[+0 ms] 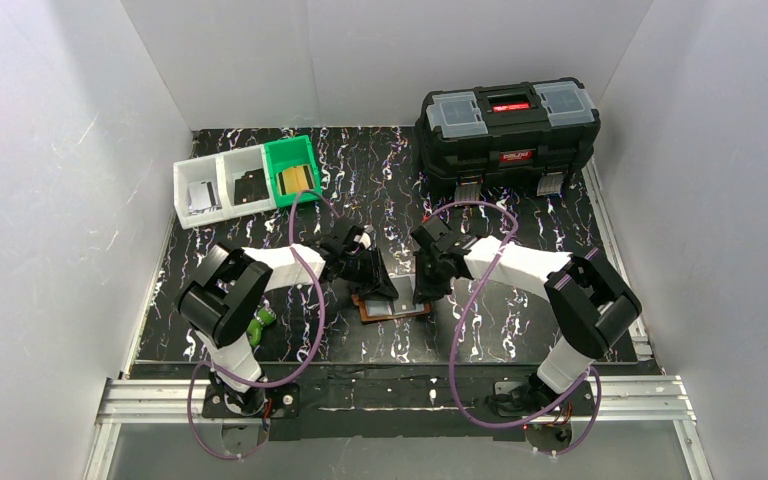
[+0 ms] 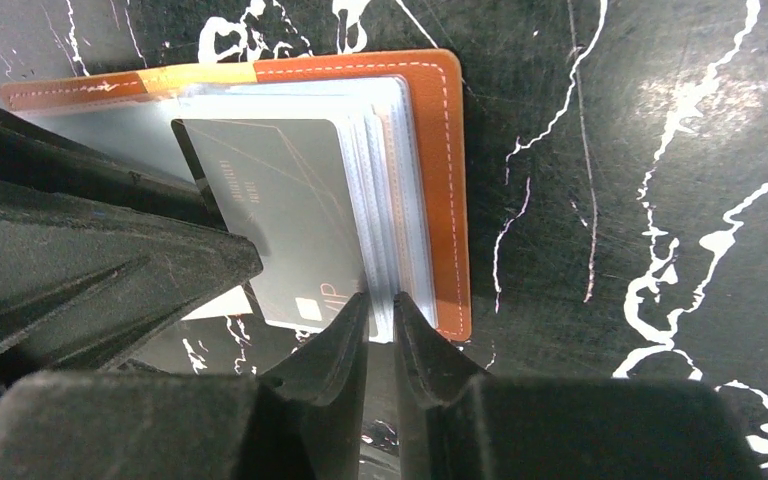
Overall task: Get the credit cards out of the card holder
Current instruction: Remove the credit card from the card holder.
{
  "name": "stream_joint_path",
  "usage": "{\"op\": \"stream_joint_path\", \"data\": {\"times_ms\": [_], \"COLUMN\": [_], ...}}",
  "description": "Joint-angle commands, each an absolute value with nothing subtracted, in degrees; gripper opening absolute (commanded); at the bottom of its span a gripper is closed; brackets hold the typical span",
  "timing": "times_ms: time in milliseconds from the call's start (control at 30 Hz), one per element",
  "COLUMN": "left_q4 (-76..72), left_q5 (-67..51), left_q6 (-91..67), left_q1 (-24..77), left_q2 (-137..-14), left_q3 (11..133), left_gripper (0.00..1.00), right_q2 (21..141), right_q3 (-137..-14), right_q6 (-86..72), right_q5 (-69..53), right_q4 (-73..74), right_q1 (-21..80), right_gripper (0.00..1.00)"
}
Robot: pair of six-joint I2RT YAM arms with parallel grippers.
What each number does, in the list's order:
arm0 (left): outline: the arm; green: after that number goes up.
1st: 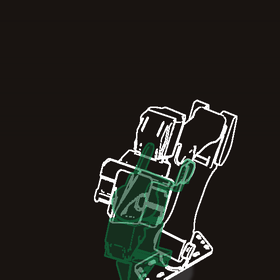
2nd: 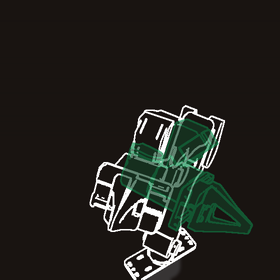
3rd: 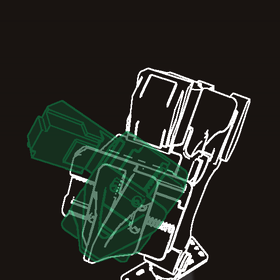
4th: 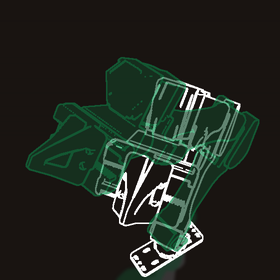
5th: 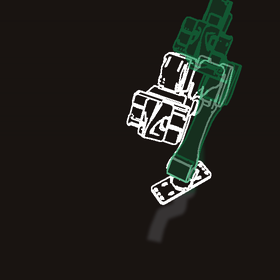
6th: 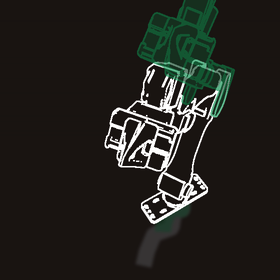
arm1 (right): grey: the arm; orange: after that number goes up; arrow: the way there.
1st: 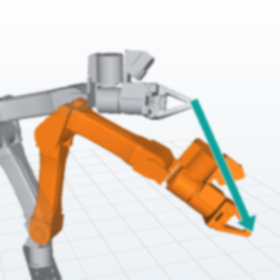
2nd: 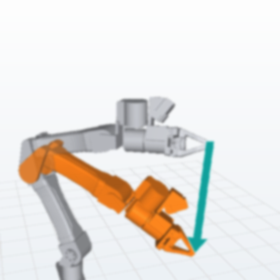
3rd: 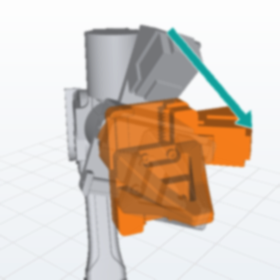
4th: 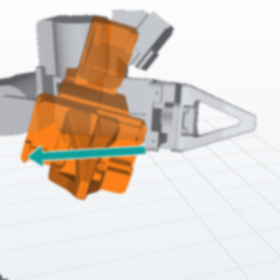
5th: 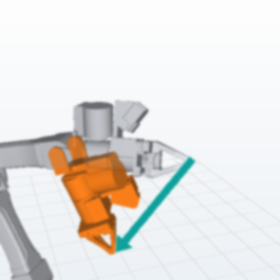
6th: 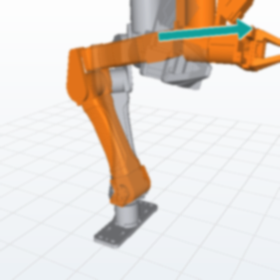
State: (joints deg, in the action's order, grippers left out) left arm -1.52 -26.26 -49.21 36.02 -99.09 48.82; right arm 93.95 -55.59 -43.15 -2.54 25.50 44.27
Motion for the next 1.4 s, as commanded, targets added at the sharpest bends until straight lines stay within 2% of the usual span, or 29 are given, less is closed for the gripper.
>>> {"op": "stream_joint_path", "data": {"times_ms": [0,367,567,667,833,1233,1367], "left_q4": [-9.43,-20.79,-23.39,-24.23,-24.74,-27.5,-28.23], "left_q5": [-28.69,-33.31,-35.5,-36.2,-37.0,-38.72,-39.11], "left_q6": [-50.9,-53.69,-53.69,-53.71,-53.57,-54.06,-54.08], "left_q1": [34.9,32.46,31.22,30.57,29.39,29.06,28.66], "left_q2": [-98.93,-99.24,-98.68,-98.3,-97.65,-97.49,-96.91], "left_q3": [45.16,39.5,37.78,37.07,36.14,34.93,34.18], "left_gripper": [0.29,0.21,0.2,0.2,0.19,0.06,0.12], "right_q2": [95.55,98.3,99.72,100.31,100.77,102.39,102.65], "right_q3": [-55.62,-57.63,-58.15,-58.32,-58.12,-58.47,-58.42], "right_q6": [-43.54,-43.87,-44.1,-44.34,-44.48,-44.5,-44.51], "right_q5": [-4.82,-5.62,-5.62,-5.63,-5.71,-5.8,-5.78], "right_q4": [24.86,25.72,26.61,27.04,27.36,27.92,27.95], "right_q1": [44.61,45.18,45.1,44.85,44.3,44.12,44.03], "right_gripper": [0.21,0.31,0.35,0.3,0.14,0.06,0.05]}}
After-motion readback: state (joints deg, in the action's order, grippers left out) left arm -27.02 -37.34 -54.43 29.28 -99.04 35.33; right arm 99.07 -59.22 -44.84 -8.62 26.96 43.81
